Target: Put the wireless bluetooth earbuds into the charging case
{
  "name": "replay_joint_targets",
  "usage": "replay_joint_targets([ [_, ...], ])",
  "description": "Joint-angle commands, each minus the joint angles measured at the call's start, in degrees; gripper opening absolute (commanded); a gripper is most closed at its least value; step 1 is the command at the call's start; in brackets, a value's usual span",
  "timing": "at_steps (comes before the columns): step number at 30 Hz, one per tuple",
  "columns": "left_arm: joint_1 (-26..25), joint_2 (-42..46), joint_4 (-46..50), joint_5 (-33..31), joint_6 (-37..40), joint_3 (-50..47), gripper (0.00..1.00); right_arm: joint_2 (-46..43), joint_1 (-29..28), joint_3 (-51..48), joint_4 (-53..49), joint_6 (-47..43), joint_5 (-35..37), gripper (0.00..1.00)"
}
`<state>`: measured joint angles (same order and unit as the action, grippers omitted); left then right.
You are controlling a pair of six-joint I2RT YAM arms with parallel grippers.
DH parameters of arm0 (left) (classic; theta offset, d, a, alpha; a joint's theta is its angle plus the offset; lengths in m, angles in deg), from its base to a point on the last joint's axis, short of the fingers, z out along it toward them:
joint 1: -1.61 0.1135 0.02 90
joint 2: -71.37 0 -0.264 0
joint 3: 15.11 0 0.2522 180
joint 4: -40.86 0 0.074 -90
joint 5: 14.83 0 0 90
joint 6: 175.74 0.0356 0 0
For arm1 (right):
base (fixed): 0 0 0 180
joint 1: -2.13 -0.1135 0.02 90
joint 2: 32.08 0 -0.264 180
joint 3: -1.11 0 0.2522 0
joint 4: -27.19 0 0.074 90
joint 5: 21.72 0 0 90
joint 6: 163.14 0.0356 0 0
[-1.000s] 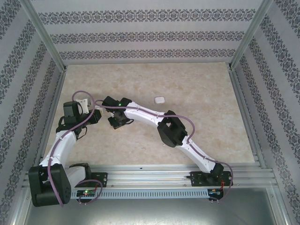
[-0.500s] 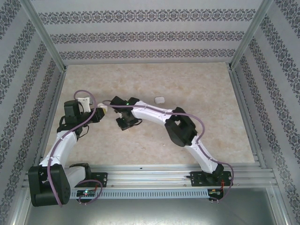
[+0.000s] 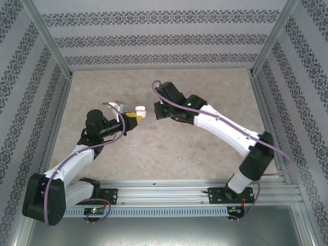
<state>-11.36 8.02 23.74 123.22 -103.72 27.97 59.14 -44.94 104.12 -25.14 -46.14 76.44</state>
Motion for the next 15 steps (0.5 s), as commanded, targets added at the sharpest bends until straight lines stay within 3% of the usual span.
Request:
replay_joint_targets([
  [1, -2.0, -1.7, -11.1, 0.3, 3.0, 1.2, 0.02, -5.2, -1.3, -2.1, 3.5, -0.6, 4.1, 0.1],
  [7, -4.2, -3.1, -15.3, -0.8, 1.0, 1.5, 0.02, -11.5, -3.8, -7.2, 14.0, 0.9, 1.9, 0.09],
  [15, -5.6, -0.9, -16.8, -1.5, -0.4, -0.2, 0.02, -8.8, -4.4, -7.6, 22.2, 2.5, -6.3, 0.08],
])
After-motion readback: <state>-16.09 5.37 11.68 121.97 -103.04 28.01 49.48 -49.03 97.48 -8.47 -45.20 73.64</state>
